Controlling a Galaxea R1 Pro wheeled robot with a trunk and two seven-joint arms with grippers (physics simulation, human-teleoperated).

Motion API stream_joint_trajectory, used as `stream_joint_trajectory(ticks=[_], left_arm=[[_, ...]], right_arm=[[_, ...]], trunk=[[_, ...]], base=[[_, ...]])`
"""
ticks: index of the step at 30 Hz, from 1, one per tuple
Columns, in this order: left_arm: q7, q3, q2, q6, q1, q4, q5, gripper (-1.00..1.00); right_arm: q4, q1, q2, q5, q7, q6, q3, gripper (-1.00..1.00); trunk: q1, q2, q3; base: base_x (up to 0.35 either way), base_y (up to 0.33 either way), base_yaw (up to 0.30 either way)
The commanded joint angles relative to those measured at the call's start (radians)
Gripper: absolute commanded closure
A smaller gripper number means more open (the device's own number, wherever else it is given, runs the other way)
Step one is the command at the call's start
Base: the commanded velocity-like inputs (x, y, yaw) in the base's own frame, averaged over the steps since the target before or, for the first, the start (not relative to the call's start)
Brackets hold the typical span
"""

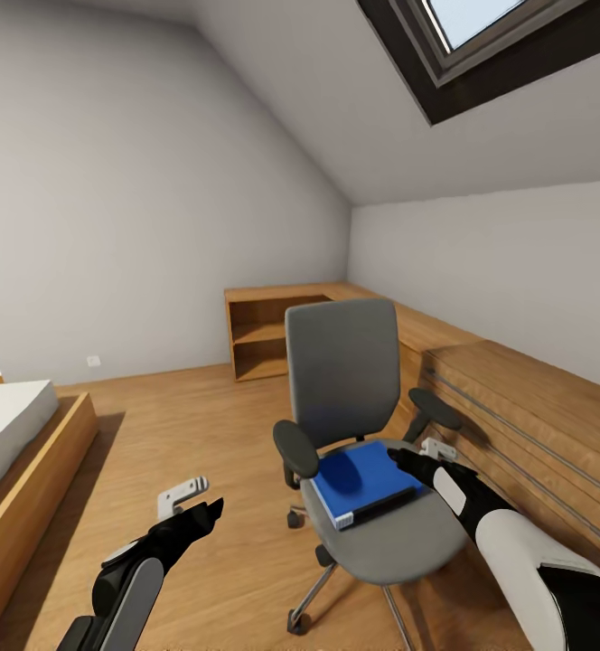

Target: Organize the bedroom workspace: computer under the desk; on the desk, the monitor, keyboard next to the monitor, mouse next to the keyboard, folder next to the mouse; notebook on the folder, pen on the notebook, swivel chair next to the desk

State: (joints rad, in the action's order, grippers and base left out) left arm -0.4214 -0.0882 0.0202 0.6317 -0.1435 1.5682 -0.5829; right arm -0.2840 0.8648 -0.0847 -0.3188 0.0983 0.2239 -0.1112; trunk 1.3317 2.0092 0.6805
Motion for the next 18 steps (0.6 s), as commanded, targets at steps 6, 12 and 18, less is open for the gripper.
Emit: stream_joint_trajectory(ticks=[6,12,18], left_arm=[[-0.010,-0.001,0.000,0.002,-0.001,0.001,-0.011,-1.00],[-0.010,-0.002,0.001,0.002,-0.001,-0.010,-0.011,-1.00],[-0.010,-0.002,0.001,0.002,-0.001,-0.012,-0.011,-1.00]], right_arm=[[-0.001,0.000,0.000,-0.001,0.004,-0.001,-0.007,-1.00],[-0.001,0.000,0.001,0.000,0.004,-0.001,-0.007,-1.00],[-0.001,0.000,0.002,0.000,0.004,-0.001,-0.007,-1.00]], trunk=[[0.023,0.043,0.020],[0.046,0.085,0.039],[0.069,0.127,0.058]], base=[[0.000,0.000,0.000],[0.000,0.000,0.000],[0.000,0.000,0.000]])
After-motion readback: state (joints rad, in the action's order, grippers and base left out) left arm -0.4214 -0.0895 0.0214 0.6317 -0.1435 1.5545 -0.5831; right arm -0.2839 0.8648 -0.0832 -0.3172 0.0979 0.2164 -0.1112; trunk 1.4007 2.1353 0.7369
